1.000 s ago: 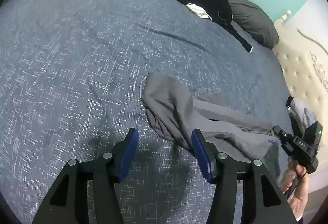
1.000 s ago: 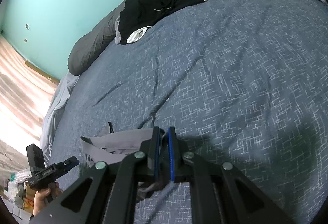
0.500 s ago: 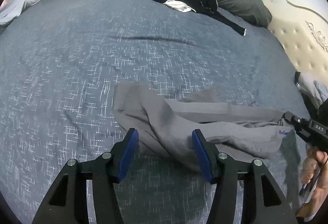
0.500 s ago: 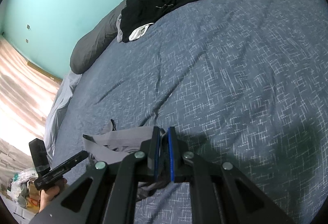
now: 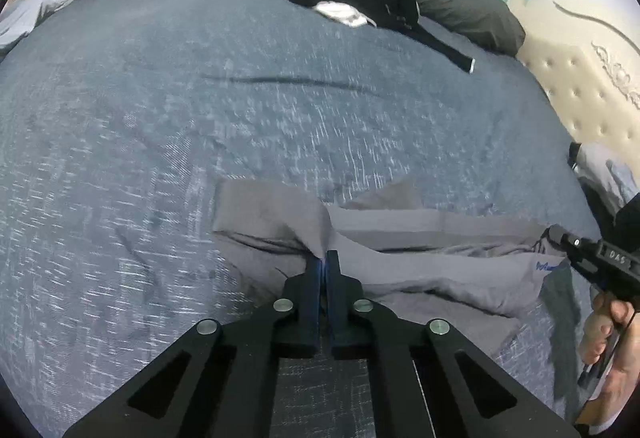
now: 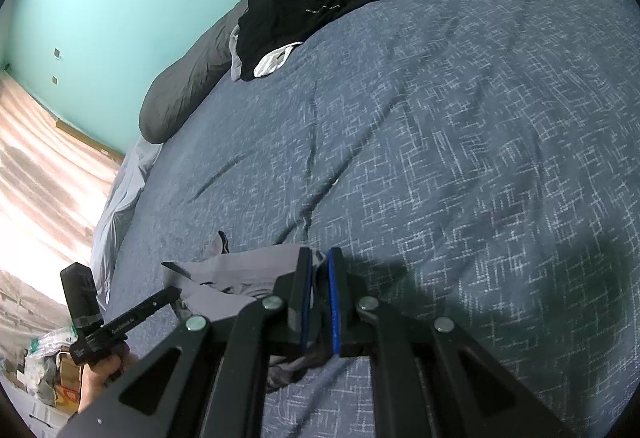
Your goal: Fold clothes
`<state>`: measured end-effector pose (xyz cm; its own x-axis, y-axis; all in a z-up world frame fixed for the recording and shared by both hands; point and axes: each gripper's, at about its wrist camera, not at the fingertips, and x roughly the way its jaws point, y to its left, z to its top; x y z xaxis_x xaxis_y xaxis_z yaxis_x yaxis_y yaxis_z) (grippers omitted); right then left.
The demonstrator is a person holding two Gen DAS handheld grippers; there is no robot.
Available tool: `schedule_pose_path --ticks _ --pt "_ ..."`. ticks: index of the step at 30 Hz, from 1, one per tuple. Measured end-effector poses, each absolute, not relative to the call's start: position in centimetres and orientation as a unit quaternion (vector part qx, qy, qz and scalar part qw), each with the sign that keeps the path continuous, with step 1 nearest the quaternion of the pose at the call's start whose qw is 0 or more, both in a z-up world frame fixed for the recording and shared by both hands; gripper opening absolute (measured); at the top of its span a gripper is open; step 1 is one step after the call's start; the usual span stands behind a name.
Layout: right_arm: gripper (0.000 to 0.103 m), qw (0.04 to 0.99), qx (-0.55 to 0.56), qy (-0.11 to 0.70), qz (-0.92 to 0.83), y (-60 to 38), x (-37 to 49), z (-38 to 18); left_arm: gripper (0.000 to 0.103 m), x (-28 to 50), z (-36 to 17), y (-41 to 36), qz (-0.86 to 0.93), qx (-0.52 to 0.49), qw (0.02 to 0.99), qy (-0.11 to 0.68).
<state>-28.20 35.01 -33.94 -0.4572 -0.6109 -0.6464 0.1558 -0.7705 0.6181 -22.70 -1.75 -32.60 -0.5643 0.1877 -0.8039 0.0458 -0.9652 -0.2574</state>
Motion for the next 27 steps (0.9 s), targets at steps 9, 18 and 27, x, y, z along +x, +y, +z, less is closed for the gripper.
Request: schedule_pose_path --ticks 9,18,27 --pt "0.011 0.262 0.459 -0.26 -0.808 33.8 -28.4 -33.5 0.002 -21.6 -29.8 -6.5 0.893 -0.418 0.013 -0.167" --pt "0.021 0.289 0.437 -0.278 -0.805 32.6 -28.4 -32.3 0.002 -20.7 -30.7 -10.2 0.887 -0.412 -0.026 -0.207" --pt "0.034 0.277 0.472 -0.241 -0.802 31.5 -28.7 -33.2 0.002 -20.9 -31.9 -11.5 0.878 -0.422 -0.043 -0.221"
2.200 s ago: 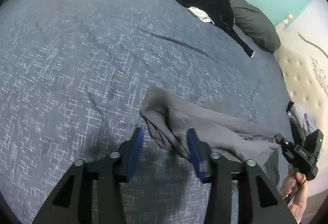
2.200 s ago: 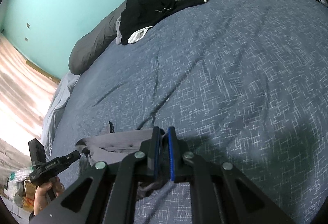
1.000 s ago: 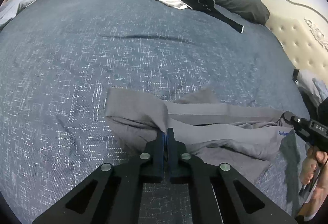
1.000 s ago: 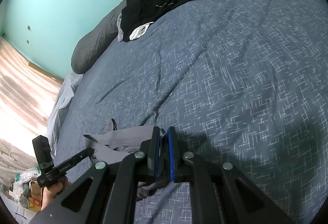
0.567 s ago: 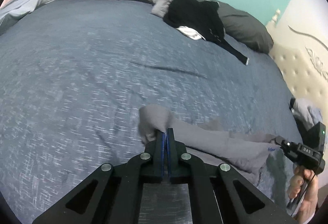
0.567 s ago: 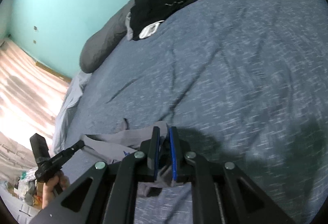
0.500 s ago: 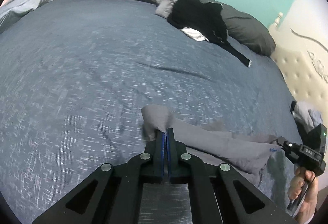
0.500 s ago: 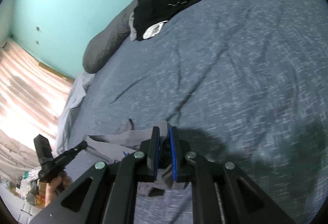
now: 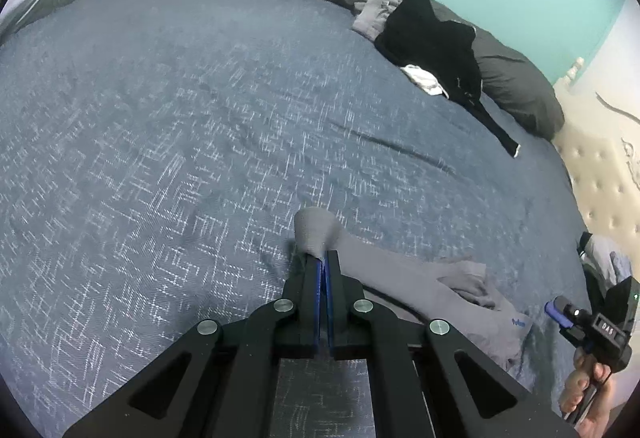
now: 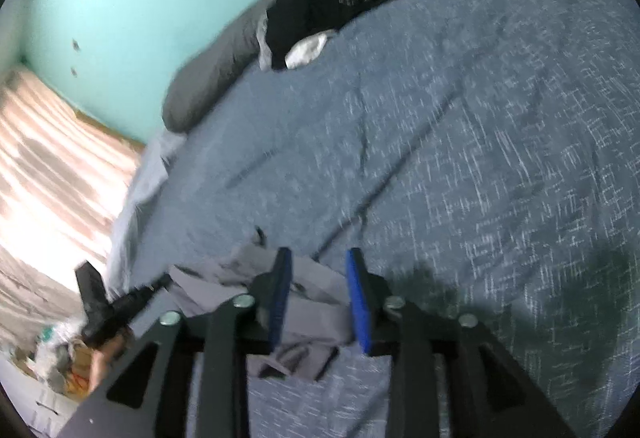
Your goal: Fold clothes
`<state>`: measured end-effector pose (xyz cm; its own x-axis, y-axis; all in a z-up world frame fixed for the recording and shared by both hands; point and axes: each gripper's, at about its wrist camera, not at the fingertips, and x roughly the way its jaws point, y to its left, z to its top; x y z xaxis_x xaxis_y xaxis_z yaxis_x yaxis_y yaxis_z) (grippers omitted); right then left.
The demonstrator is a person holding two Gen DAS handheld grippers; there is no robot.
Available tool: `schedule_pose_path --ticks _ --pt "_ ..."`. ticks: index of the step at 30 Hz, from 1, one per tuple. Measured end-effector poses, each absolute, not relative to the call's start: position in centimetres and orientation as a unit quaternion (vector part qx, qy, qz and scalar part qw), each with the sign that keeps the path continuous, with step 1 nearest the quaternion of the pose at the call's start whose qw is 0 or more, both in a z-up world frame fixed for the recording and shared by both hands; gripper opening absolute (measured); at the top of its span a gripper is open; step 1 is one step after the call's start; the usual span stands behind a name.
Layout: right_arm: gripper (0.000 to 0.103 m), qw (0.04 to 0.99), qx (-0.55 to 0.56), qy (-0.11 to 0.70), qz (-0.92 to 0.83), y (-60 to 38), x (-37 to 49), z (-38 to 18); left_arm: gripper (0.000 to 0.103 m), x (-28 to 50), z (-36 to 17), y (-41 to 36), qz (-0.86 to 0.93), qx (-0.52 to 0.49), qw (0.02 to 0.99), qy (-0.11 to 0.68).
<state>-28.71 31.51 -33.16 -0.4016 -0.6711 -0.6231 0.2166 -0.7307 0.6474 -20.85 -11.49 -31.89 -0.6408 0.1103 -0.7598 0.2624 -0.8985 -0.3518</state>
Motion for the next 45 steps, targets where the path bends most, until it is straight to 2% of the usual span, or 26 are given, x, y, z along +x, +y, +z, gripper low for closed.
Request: schedule_pose_path --ticks 4,7,8,9,11,14,25,38,40,41,42,45 --pt "0.035 0.277 0.502 -0.206 -0.793 30.3 -28.7 -34.0 0.003 -21.0 -32.5 -10.9 -0.873 0.438 0.045 0.207" --pt "0.036 0.276 0.515 -0.189 -0.789 29.9 -28.5 -34.7 0.014 -20.5 -32.4 -10.4 -0.875 0.442 0.051 0.192" --pt "0.036 0.273 0.516 -0.194 -0.788 30.1 -28.5 -34.8 0.022 -20.3 -32.3 -10.2 -0.876 0.442 0.053 0.187" --pt "0.036 0.271 0.518 -0.199 -0.786 30.2 -28.5 -35.0 0.039 -20.1 -32.2 -10.1 -0.877 0.441 0.056 0.185" --pt "0.036 0.266 0.522 -0.21 -0.783 30.6 -28.5 -35.3 0.054 -19.6 -31.8 -10.1 -0.879 0.432 0.06 0.19" --pt "0.036 0.26 0.522 -0.222 -0.782 31.2 -28.5 -35.4 0.056 -19.2 -31.1 -9.3 -0.889 0.424 0.063 0.162" --pt "0.036 0.267 0.523 -0.219 -0.779 30.5 -28.5 -35.6 0.056 -21.5 -33.4 -5.1 -0.878 0.461 -0.001 0.128" --pt "0.036 0.271 0.523 -0.221 -0.778 30.4 -28.6 -35.8 0.055 -22.1 -33.9 -2.9 -0.873 0.468 -0.04 0.131" --pt "0.036 0.271 0.522 -0.221 -0.778 30.4 -28.6 -35.8 0.044 -22.3 -34.1 -3.0 -0.872 0.469 -0.04 0.135" --pt "0.036 0.271 0.522 -0.221 -0.778 30.4 -28.6 -35.8 0.029 -22.4 -34.1 -3.0 -0.871 0.47 -0.041 0.134" --pt "0.036 0.272 0.522 -0.221 -0.778 30.4 -28.6 -35.8 0.02 -22.5 -34.0 -3.0 -0.871 0.471 -0.043 0.134" --pt "0.036 0.272 0.522 -0.221 -0.778 30.4 -28.6 -35.7 0.009 -22.5 -34.1 -3.2 -0.87 0.471 -0.044 0.136"
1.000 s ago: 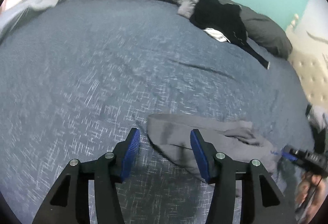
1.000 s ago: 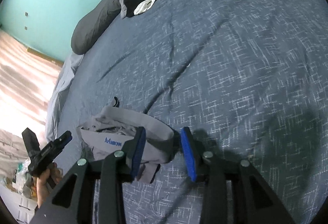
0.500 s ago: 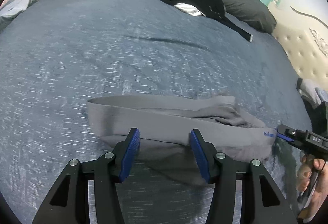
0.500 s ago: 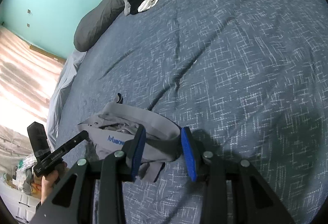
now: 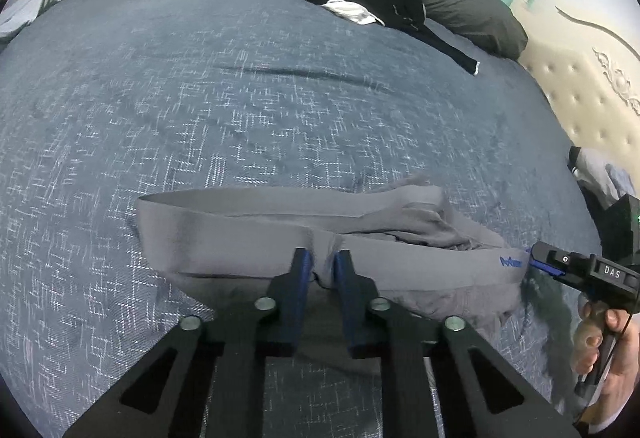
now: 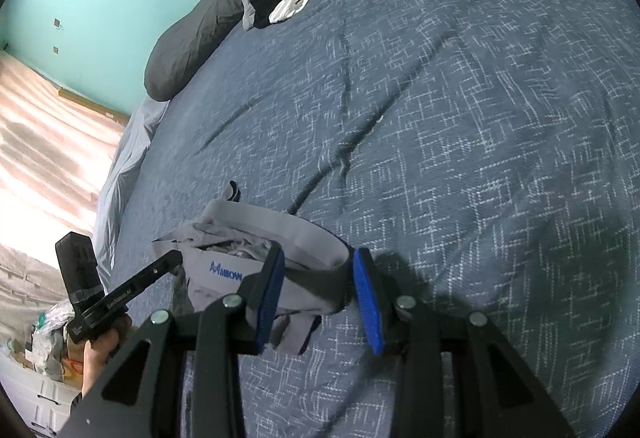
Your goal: Fold clothes
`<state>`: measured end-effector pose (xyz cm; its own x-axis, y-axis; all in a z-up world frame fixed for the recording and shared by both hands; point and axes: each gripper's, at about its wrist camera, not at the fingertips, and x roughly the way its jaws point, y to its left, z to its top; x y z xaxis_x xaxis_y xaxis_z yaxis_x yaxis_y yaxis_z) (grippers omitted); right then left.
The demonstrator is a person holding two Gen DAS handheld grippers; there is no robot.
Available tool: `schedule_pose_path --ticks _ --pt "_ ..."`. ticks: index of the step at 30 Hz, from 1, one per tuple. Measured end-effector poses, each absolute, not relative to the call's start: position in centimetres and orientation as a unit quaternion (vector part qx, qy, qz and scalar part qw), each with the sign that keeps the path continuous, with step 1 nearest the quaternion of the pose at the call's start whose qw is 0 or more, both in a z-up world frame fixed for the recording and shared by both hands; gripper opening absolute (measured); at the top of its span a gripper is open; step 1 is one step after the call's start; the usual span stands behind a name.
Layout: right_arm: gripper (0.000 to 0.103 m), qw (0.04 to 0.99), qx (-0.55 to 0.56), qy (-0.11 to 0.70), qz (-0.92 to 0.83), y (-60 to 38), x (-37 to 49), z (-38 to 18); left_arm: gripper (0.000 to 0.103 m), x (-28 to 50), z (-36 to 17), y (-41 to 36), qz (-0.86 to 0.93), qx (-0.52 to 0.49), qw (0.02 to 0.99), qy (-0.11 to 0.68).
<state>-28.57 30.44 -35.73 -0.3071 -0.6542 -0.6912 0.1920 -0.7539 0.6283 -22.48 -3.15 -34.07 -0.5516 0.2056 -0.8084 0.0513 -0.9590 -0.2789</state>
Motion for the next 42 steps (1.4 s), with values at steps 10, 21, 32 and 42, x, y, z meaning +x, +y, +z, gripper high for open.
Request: schedule_pose_path --ticks 10,21,32,42 --pt "0.036 0.271 0.511 -0.233 -0.782 30.8 -28.6 -35.3 0.006 -20.9 -30.3 -6.0 0.894 -0.416 0.026 -0.163" --pt "0.044 0.299 0.504 -0.229 -0.777 28.6 -28.5 -34.9 0.006 -19.7 -29.5 -10.2 0.898 -0.394 -0.007 -0.197" --pt "0.056 0.305 0.517 -0.26 -0.757 26.8 -29.1 -36.1 0.006 -19.1 -30.5 -9.8 0.892 -0.411 0.01 -0.19" --pt "0.007 0.305 0.496 -0.256 -0.772 26.1 -29.6 -36.1 0.006 -18.7 -30.8 -9.9 0.892 -0.41 0.017 -0.189"
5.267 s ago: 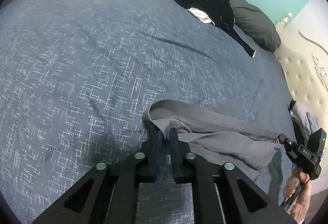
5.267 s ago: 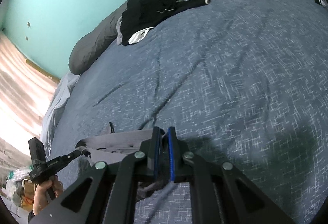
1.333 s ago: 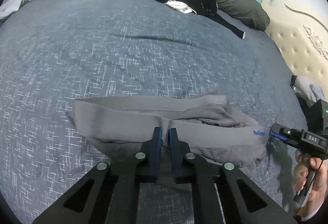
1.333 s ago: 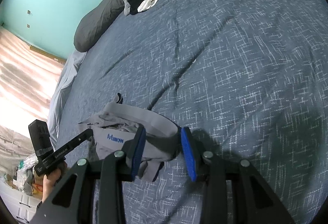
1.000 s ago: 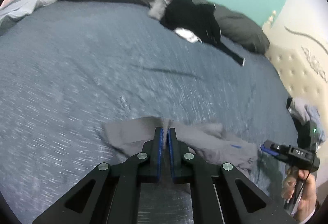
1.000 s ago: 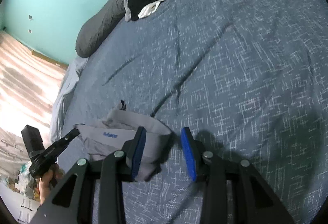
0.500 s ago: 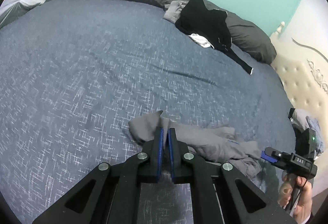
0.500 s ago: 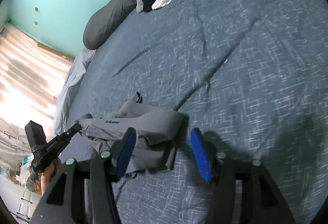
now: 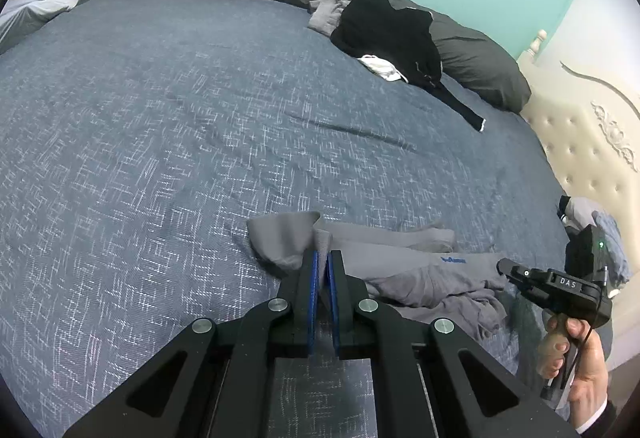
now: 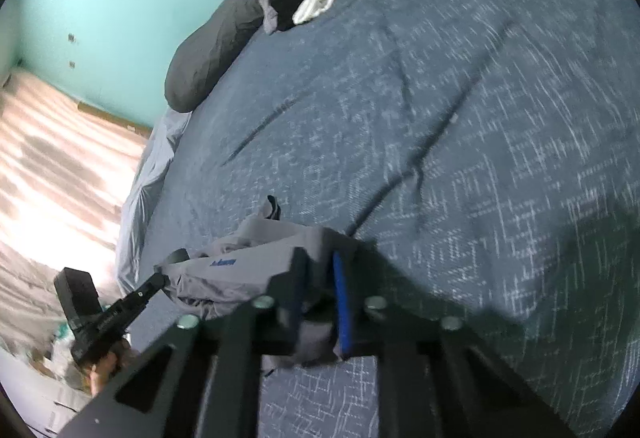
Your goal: Fold clothes
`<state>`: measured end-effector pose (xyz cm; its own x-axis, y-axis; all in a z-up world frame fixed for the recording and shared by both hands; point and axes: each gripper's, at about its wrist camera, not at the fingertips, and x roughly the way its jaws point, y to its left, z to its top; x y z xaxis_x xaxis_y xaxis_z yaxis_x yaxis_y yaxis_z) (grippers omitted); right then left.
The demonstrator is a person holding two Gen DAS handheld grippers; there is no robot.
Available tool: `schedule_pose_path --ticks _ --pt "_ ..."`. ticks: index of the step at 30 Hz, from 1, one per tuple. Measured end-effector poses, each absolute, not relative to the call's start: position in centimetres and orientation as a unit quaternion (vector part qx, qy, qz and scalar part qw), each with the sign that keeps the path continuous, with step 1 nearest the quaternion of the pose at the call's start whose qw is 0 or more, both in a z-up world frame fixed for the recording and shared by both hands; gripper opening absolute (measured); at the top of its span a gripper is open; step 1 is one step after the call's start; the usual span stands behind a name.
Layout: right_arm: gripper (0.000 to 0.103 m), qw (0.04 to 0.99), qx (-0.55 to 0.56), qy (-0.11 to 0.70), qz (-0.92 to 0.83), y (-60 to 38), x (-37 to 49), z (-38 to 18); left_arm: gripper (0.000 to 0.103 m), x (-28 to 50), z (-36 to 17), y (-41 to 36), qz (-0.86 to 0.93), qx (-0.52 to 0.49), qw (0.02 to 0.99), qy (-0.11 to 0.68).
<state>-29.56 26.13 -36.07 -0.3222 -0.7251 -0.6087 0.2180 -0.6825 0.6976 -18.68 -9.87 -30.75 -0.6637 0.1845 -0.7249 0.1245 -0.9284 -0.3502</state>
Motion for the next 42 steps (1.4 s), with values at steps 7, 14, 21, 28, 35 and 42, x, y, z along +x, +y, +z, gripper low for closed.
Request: schedule_pose_path --ticks 7,14,21,28,35,42 --pt "0.004 0.32 0.421 -0.248 -0.812 26.9 -29.3 -32.1 0.006 -18.9 -29.3 -9.6 0.903 -0.383 0.024 -0.194" --pt "0.004 0.32 0.378 -0.252 -0.831 28.0 -30.1 -29.8 0.006 -20.7 -28.5 -8.4 0.907 -0.372 0.029 -0.196" --pt "0.003 0.318 0.35 -0.268 -0.839 29.7 -31.0 -28.5 0.006 -22.3 -27.5 -7.5 0.911 -0.356 0.043 -0.202" --pt "0.003 0.296 0.334 -0.277 -0.851 31.9 -31.7 -28.2 0.006 -24.0 -28.2 -5.8 0.907 -0.363 0.061 -0.207" --pt "0.003 0.281 0.357 -0.276 -0.847 32.6 -32.3 -29.7 0.007 -25.0 -29.7 -5.3 0.898 -0.38 0.059 -0.216" --pt "0.003 0.245 0.385 -0.278 -0.845 33.4 -32.7 -31.9 0.014 -24.7 -30.6 -5.2 0.891 -0.395 0.059 -0.214"
